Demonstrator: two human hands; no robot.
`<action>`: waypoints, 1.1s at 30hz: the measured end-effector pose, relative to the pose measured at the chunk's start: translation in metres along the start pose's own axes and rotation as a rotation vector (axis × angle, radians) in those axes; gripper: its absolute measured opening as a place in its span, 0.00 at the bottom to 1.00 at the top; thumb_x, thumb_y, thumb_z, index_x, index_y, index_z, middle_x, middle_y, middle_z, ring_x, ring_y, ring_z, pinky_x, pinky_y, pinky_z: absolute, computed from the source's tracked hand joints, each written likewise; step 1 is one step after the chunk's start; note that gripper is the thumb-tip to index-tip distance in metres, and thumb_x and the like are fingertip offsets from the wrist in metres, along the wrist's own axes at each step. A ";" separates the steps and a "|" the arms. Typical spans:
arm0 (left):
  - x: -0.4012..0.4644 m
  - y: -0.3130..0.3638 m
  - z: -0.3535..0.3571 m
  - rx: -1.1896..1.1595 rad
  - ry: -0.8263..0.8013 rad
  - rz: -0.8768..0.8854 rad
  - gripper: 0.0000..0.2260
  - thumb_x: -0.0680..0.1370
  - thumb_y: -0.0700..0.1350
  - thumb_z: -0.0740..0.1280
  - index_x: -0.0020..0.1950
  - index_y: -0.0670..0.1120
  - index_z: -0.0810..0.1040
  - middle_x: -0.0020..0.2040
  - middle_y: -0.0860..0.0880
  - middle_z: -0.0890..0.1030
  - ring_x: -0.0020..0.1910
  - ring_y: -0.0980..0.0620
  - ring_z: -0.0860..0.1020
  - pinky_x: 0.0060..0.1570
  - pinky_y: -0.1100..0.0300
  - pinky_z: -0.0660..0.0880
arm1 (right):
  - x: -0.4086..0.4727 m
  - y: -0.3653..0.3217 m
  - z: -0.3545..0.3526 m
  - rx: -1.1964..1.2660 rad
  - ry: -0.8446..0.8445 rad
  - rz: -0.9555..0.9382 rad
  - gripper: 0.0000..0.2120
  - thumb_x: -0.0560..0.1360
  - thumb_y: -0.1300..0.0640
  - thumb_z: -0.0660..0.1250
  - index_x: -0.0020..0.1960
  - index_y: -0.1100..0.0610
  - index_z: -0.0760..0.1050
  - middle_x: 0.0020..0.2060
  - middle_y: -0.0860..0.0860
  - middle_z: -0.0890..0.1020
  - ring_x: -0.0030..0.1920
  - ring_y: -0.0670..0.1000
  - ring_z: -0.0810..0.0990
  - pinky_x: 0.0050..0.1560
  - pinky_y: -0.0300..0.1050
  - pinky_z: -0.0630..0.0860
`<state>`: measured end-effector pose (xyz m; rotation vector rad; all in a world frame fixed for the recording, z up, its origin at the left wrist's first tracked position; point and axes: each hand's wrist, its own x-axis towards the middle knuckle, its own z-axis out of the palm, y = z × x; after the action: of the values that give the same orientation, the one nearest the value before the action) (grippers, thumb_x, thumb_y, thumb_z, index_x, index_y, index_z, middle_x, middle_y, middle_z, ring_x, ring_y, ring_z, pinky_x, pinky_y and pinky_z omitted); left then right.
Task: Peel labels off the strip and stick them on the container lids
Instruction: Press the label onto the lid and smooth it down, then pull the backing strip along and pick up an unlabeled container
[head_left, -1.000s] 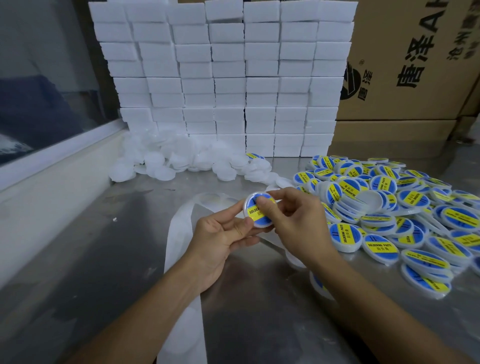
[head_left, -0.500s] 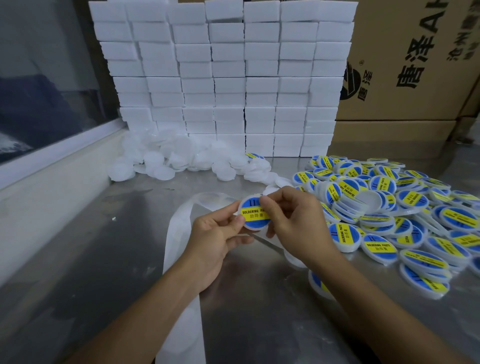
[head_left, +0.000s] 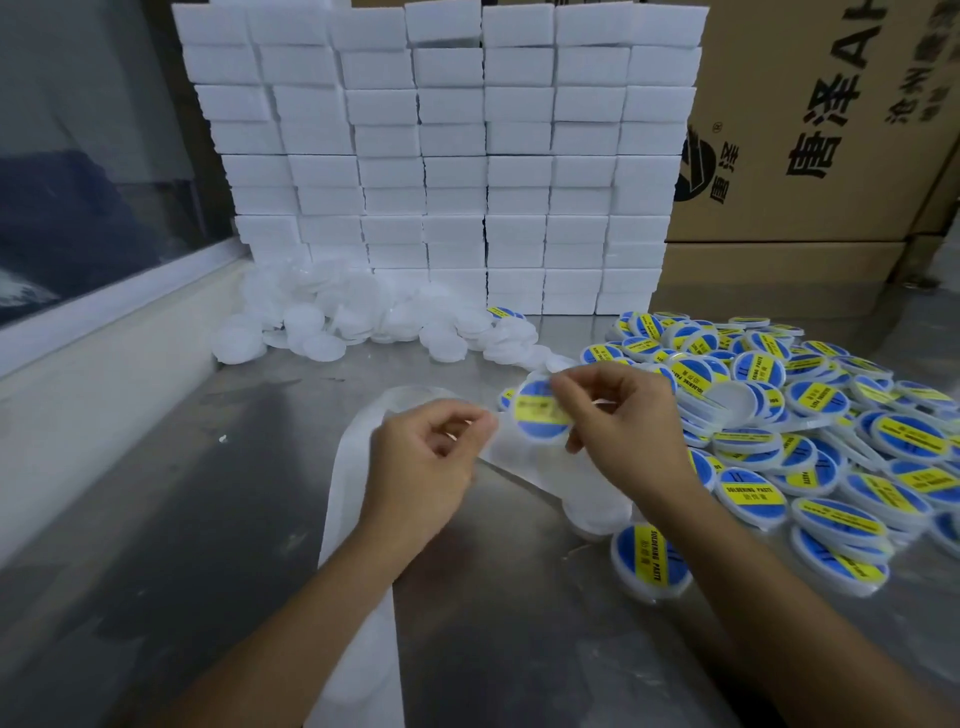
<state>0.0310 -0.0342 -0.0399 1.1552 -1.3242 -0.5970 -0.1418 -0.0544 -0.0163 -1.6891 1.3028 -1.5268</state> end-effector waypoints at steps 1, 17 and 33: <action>0.003 0.001 -0.005 0.147 0.104 0.137 0.02 0.73 0.40 0.74 0.42 0.47 0.83 0.32 0.52 0.80 0.28 0.52 0.76 0.32 0.60 0.75 | 0.004 0.003 -0.005 0.020 0.086 0.032 0.03 0.76 0.56 0.69 0.47 0.55 0.81 0.31 0.50 0.83 0.25 0.50 0.81 0.28 0.45 0.77; 0.031 -0.016 -0.050 0.125 0.194 -0.363 0.12 0.71 0.42 0.75 0.38 0.47 0.71 0.35 0.48 0.77 0.32 0.49 0.73 0.32 0.59 0.69 | 0.003 0.003 -0.006 -0.007 0.219 0.037 0.04 0.74 0.58 0.70 0.49 0.53 0.79 0.38 0.53 0.84 0.35 0.53 0.82 0.39 0.52 0.80; 0.020 0.016 -0.016 -0.622 -0.049 -0.363 0.13 0.80 0.46 0.61 0.41 0.39 0.77 0.40 0.39 0.82 0.47 0.45 0.83 0.50 0.58 0.79 | -0.042 -0.030 0.046 0.333 -0.562 0.310 0.11 0.75 0.48 0.70 0.48 0.56 0.83 0.46 0.51 0.86 0.44 0.48 0.86 0.46 0.40 0.76</action>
<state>0.0464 -0.0410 -0.0141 0.8599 -0.8665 -1.2094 -0.0845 -0.0153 -0.0200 -1.4678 0.8990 -0.9308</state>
